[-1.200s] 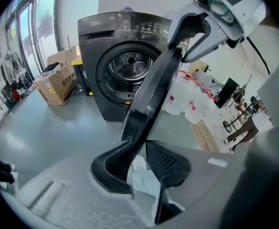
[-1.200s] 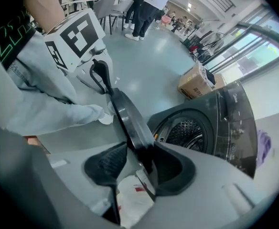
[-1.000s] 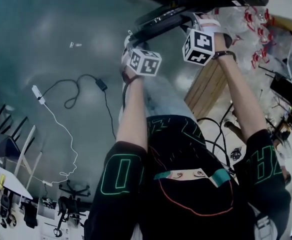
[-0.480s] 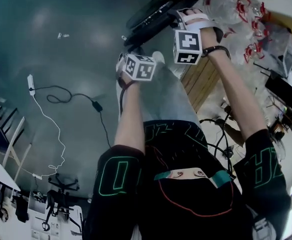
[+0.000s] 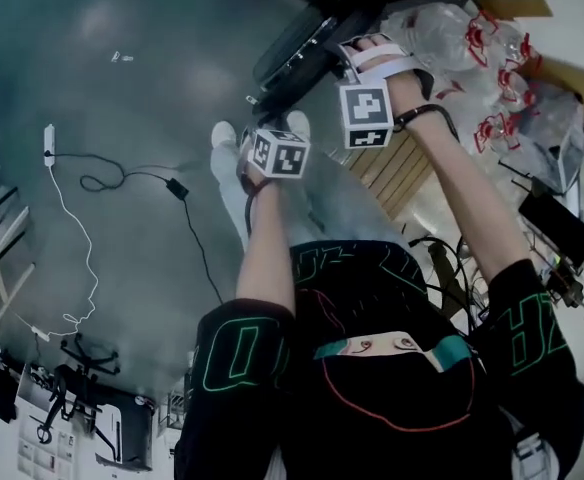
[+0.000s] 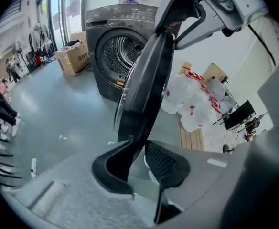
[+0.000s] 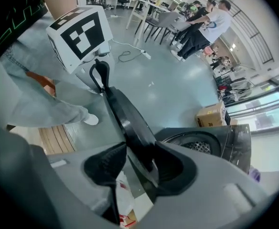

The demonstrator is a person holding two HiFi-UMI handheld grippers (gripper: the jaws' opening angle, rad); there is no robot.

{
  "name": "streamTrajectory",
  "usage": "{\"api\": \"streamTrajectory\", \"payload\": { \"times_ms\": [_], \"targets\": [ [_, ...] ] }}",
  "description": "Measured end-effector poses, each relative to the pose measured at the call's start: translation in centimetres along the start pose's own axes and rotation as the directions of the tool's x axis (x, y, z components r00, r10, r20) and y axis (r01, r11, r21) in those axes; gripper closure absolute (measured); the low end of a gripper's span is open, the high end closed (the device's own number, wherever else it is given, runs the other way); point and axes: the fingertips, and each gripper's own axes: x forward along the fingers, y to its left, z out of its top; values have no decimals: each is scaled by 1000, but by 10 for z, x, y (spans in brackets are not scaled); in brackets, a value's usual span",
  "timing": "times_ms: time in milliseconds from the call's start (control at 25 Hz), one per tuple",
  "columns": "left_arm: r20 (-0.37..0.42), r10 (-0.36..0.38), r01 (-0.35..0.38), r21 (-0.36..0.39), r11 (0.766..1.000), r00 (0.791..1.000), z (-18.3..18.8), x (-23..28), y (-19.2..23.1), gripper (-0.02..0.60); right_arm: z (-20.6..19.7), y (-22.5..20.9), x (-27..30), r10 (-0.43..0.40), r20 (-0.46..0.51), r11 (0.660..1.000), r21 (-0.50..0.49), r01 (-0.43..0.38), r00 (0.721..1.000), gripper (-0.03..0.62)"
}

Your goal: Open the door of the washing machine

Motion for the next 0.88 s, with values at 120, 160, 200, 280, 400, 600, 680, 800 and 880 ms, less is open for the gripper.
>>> {"api": "streamTrajectory", "payload": {
  "times_ms": [120, 160, 200, 280, 400, 600, 680, 800, 880],
  "targets": [
    [6, -7, 7, -17, 1000, 1000, -6, -1, -18, 503, -5, 12, -5, -3, 2, 1000, -30, 3, 1000, 413],
    [10, -11, 12, -17, 1000, 1000, -5, -1, -22, 505, -8, 13, -5, -5, 1, 999, -36, 5, 1000, 413],
    [13, -18, 18, -19, 1000, 1000, -4, 0, -24, 505, -10, 13, -5, -6, 1, 999, -41, 6, 1000, 413],
    [11, -36, 36, -33, 999, 999, -6, -2, -27, 505, -10, 14, -5, -6, 8, 998, -57, 6, 1000, 413],
    [-9, -55, 55, -38, 998, 998, -15, -13, -28, 504, -10, 16, -8, 0, 6, 998, -67, 1, 1000, 413],
    [47, -15, 16, -18, 1000, 999, -7, -46, 16, 522, 3, 22, -28, 22, 108, 970, 240, -48, 994, 385],
    [93, 1, 1, -30, 1000, 996, 4, -66, 45, 533, 12, 17, -45, -15, 144, 908, 416, -47, 989, 387],
    [199, -12, 21, -45, 999, 980, 40, -98, 79, 570, 21, -7, -74, -124, 199, 686, 725, -61, 972, 437],
    [281, -36, 57, -65, 996, 959, 70, -123, 87, 571, 22, -25, -94, -238, 218, 485, 871, -78, 947, 568]
  ]
}}
